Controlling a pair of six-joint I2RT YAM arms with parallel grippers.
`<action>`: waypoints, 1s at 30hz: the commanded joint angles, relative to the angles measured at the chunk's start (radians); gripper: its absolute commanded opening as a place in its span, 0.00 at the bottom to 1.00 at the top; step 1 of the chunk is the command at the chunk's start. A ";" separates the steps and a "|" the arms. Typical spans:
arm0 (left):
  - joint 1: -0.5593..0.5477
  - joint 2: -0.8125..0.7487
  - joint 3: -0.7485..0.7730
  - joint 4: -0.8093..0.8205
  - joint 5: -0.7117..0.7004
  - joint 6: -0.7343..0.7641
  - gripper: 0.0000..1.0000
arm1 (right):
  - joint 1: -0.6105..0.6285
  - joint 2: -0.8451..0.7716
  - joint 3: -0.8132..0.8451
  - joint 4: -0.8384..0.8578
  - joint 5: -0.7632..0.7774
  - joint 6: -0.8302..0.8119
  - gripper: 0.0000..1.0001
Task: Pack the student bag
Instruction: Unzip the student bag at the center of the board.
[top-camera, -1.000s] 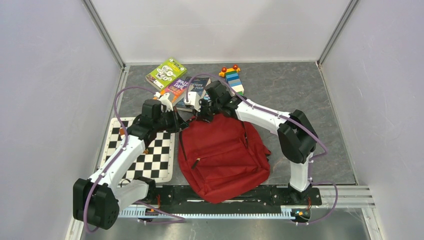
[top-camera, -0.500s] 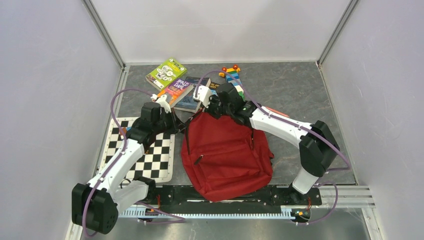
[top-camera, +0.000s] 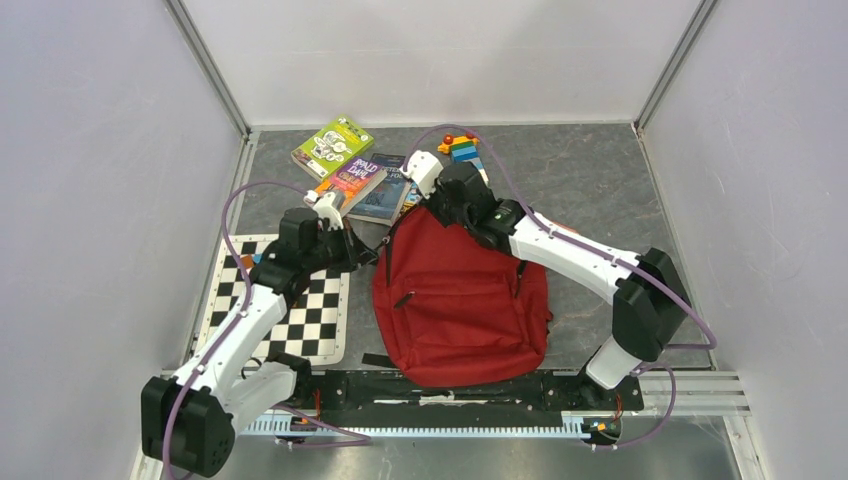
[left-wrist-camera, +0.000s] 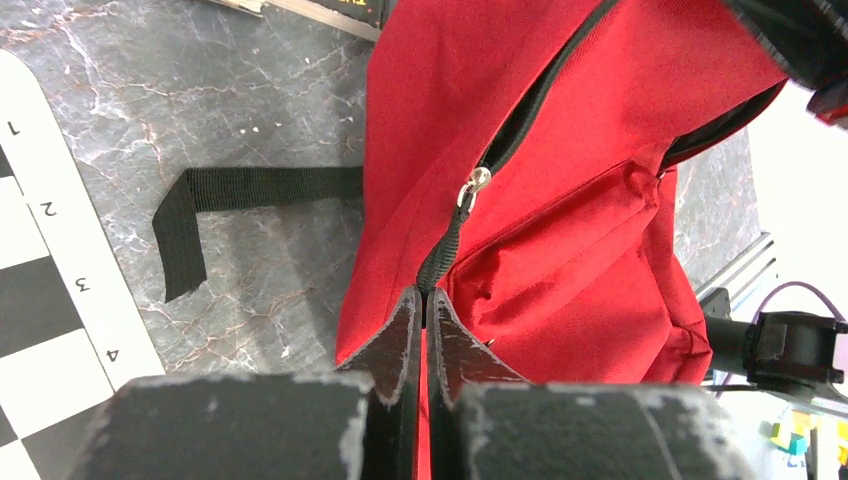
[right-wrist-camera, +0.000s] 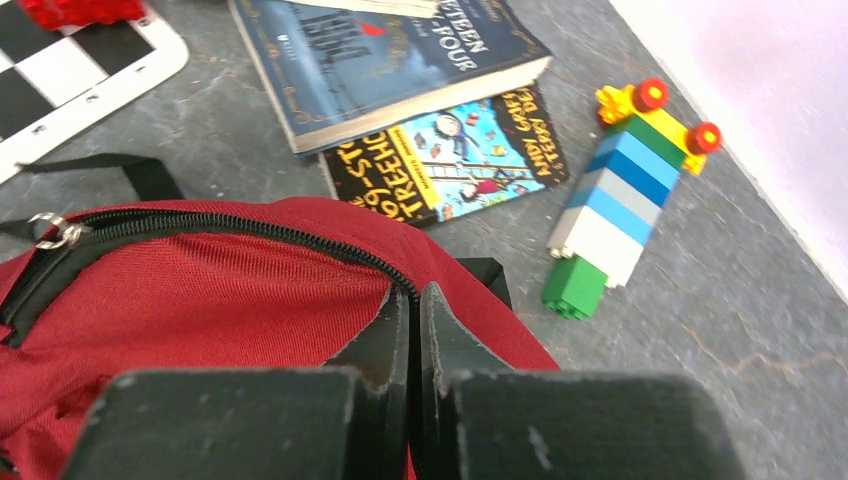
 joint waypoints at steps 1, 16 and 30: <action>-0.016 -0.027 -0.025 -0.025 0.036 -0.011 0.02 | -0.019 -0.066 0.087 0.029 0.195 0.062 0.00; -0.077 0.011 -0.077 -0.080 -0.003 -0.098 0.02 | -0.018 -0.100 0.140 0.011 0.399 0.129 0.00; -0.102 0.050 -0.102 -0.125 0.078 -0.110 0.02 | -0.019 -0.132 0.138 -0.002 0.453 0.153 0.00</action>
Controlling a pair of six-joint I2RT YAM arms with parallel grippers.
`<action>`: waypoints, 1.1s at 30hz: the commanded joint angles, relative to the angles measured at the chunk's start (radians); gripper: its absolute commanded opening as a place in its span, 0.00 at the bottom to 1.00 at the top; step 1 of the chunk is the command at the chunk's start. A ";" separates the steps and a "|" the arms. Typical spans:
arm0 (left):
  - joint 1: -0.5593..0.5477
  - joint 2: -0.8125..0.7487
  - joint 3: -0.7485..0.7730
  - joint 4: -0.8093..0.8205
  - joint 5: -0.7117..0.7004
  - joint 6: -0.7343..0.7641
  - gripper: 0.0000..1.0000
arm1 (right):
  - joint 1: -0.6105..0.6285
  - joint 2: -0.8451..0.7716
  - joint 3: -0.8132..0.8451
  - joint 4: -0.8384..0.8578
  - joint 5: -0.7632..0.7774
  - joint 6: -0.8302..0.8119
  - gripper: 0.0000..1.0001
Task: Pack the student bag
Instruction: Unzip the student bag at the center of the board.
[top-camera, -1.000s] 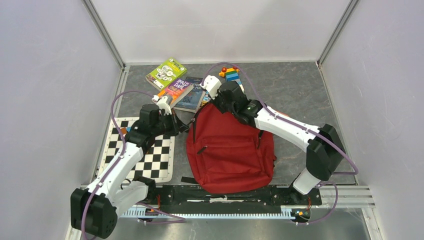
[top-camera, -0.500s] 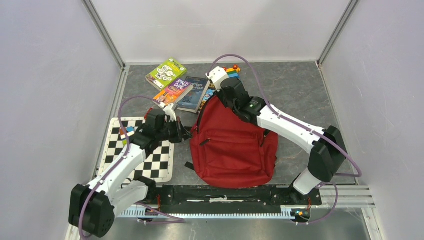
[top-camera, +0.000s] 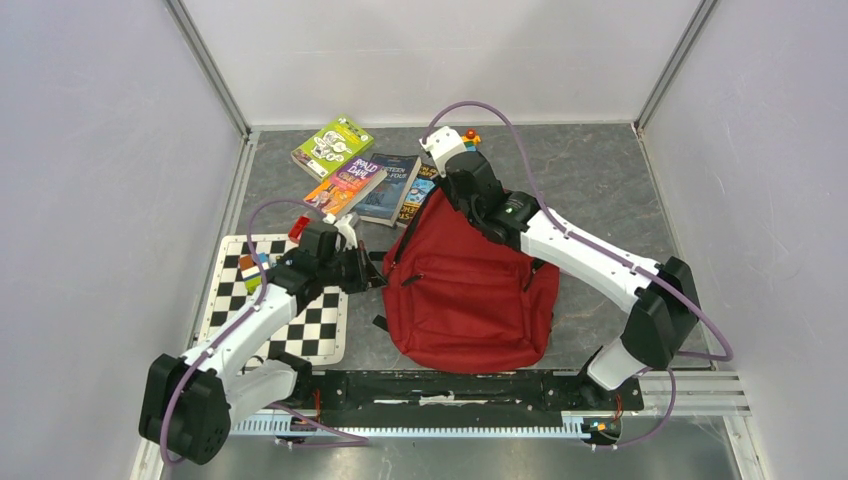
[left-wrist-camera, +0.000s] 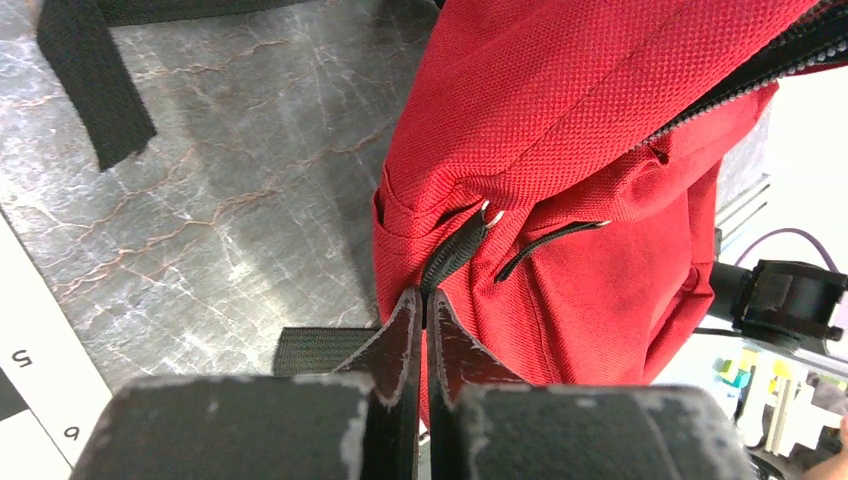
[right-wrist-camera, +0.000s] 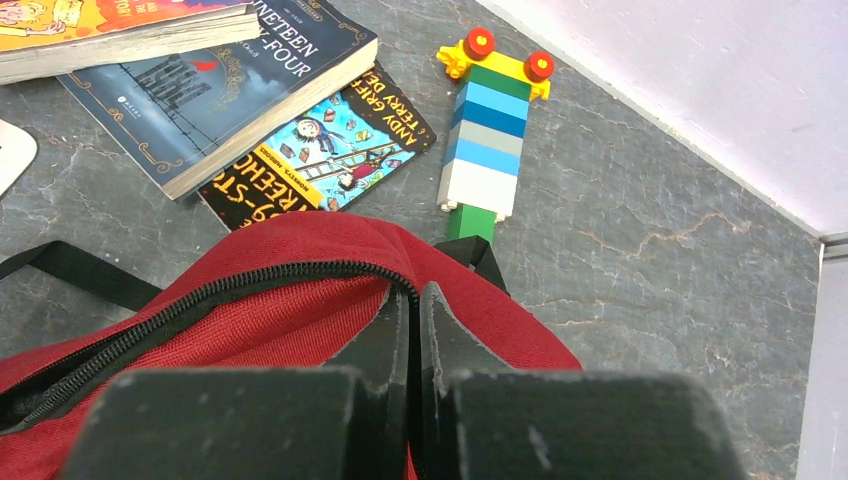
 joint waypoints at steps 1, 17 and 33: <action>-0.006 -0.010 -0.016 -0.069 0.095 -0.008 0.02 | -0.016 -0.079 0.056 0.104 0.108 -0.001 0.00; -0.011 -0.127 -0.073 0.140 0.038 -0.275 0.79 | -0.015 -0.144 -0.004 0.139 0.097 0.009 0.00; -0.014 -0.189 -0.279 0.292 0.065 -0.409 0.85 | -0.016 -0.167 -0.034 0.144 0.071 0.022 0.00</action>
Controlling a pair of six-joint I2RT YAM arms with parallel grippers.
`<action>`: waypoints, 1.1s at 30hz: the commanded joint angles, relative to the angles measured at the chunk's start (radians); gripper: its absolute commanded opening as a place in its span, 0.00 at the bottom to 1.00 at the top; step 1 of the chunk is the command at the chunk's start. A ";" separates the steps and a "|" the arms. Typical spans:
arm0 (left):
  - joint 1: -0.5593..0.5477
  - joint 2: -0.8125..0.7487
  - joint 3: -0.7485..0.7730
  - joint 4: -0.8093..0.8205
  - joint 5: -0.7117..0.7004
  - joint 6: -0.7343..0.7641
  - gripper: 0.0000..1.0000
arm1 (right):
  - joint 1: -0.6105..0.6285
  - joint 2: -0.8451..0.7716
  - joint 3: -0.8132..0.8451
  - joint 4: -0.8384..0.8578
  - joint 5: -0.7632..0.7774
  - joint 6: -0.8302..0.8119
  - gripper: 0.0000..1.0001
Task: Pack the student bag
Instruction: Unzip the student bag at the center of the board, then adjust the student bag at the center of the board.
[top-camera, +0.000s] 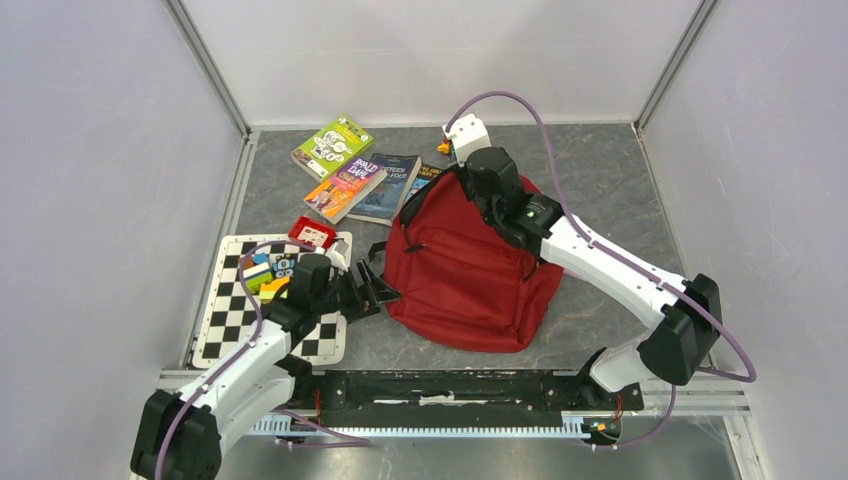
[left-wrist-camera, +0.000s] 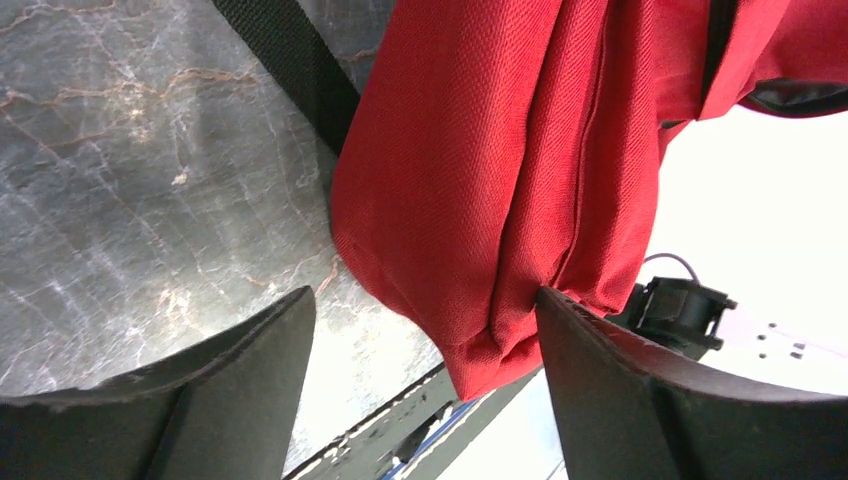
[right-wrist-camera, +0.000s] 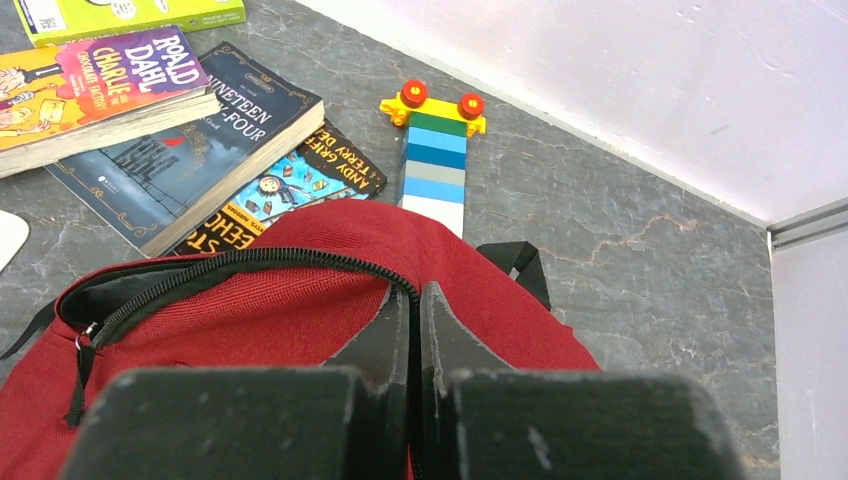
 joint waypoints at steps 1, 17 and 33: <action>-0.005 0.051 -0.019 0.182 0.025 -0.098 0.79 | -0.001 -0.058 0.006 0.078 0.005 0.011 0.00; 0.045 0.131 0.403 -0.237 -0.149 0.231 0.02 | 0.001 -0.177 -0.027 -0.216 0.045 0.013 0.00; 0.155 0.514 0.827 -0.586 -0.166 0.639 0.07 | 0.102 -0.278 -0.129 -0.650 -0.163 0.407 0.00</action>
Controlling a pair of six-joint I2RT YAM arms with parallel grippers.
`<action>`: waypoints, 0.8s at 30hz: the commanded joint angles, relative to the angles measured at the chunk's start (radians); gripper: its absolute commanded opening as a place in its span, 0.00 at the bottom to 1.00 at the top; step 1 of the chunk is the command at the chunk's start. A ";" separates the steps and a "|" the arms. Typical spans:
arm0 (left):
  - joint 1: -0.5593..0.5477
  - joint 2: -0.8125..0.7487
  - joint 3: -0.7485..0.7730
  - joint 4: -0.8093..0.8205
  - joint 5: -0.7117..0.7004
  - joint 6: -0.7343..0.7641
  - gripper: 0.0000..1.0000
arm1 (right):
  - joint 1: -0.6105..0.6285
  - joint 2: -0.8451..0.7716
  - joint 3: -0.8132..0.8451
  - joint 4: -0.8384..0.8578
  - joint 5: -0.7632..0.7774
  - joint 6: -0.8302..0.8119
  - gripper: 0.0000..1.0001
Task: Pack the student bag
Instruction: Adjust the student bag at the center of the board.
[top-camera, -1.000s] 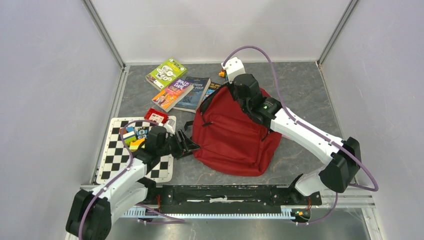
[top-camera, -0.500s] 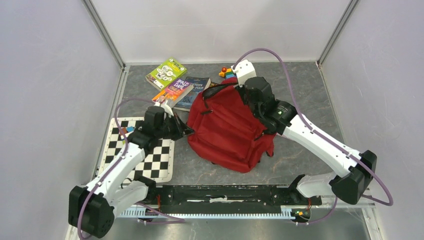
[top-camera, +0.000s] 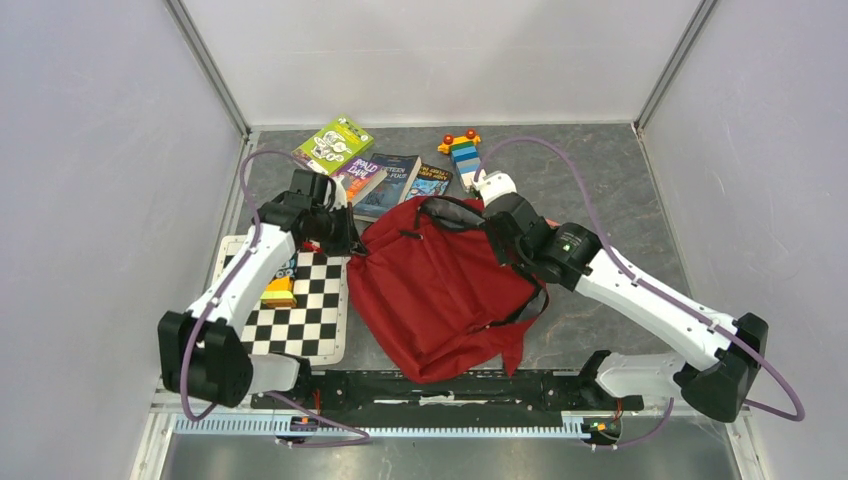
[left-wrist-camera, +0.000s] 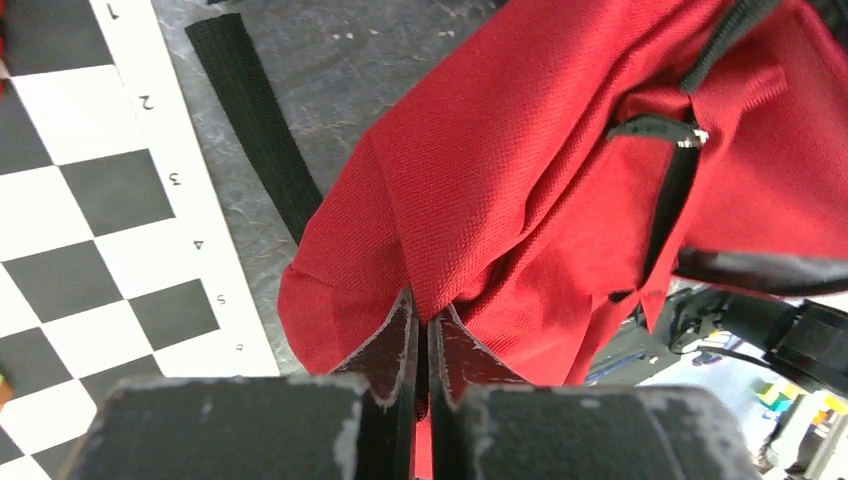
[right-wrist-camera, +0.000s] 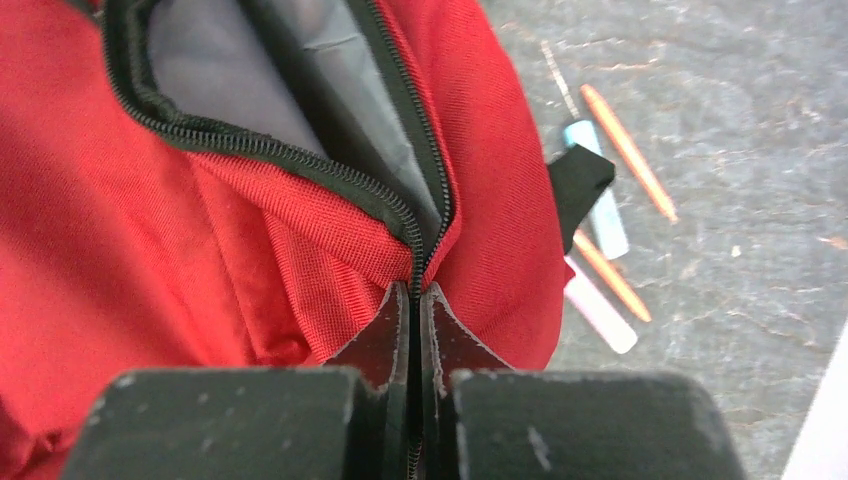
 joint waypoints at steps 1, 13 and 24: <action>0.007 0.078 0.123 -0.011 -0.077 0.141 0.08 | 0.049 -0.049 0.020 -0.113 -0.087 0.127 0.00; -0.173 0.291 0.207 0.101 -0.203 0.188 0.33 | 0.052 -0.069 -0.213 0.017 0.243 0.178 0.28; -0.233 0.115 0.204 0.251 -0.345 0.125 1.00 | 0.015 -0.131 -0.130 -0.100 0.230 0.153 0.84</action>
